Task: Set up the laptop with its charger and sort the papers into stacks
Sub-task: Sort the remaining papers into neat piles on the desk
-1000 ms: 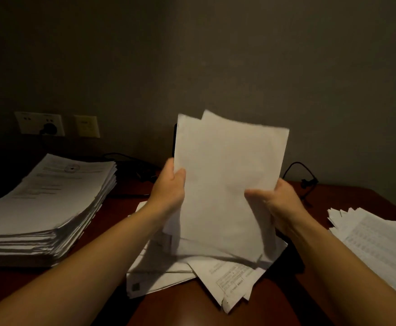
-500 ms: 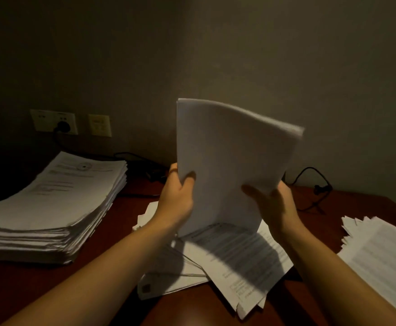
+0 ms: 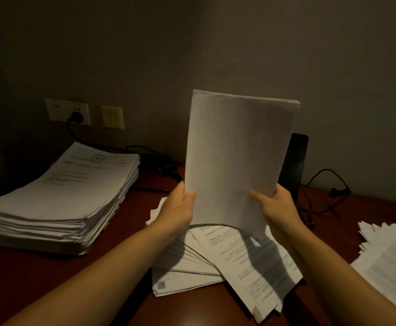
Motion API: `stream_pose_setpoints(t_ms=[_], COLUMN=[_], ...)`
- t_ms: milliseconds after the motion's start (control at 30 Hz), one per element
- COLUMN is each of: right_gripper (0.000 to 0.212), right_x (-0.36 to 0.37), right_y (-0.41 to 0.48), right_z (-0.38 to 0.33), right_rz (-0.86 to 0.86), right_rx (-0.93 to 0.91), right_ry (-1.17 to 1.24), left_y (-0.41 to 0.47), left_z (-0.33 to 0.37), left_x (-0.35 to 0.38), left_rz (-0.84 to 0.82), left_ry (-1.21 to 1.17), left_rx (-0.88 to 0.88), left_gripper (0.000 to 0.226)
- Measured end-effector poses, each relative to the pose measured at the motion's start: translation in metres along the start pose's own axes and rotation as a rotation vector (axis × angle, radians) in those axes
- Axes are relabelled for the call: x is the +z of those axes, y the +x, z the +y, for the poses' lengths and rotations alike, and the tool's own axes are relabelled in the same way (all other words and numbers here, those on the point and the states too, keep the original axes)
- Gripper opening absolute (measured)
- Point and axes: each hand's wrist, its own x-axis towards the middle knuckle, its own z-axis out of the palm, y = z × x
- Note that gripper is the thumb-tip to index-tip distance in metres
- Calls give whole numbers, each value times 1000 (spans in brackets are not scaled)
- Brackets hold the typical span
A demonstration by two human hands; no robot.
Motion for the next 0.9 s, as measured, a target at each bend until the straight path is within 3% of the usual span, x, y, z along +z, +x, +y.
stream_pose_setpoints(t_ms=[400, 533, 633, 767, 900], right_gripper=[29, 24, 34, 62, 70], right_x=[95, 148, 185, 233, 270], right_y=[14, 14, 13, 7, 5], right_z=[-38, -39, -35, -30, -21], right_rz=[24, -74, -164, -252, -317], right_rx=[-163, -142, -125, -62, -15], right_ry=[17, 19, 27, 31, -27], left_y=[34, 38, 31, 26, 25], left_z=[13, 2, -6, -21, -41], left_x=[-115, -172, -213, -259, -297], left_rz=[157, 240, 274, 326, 367], left_ry=[54, 72, 74, 137, 173], left_rx=[-53, -62, -75, -130, -205], left_gripper=[18, 45, 62, 58, 56])
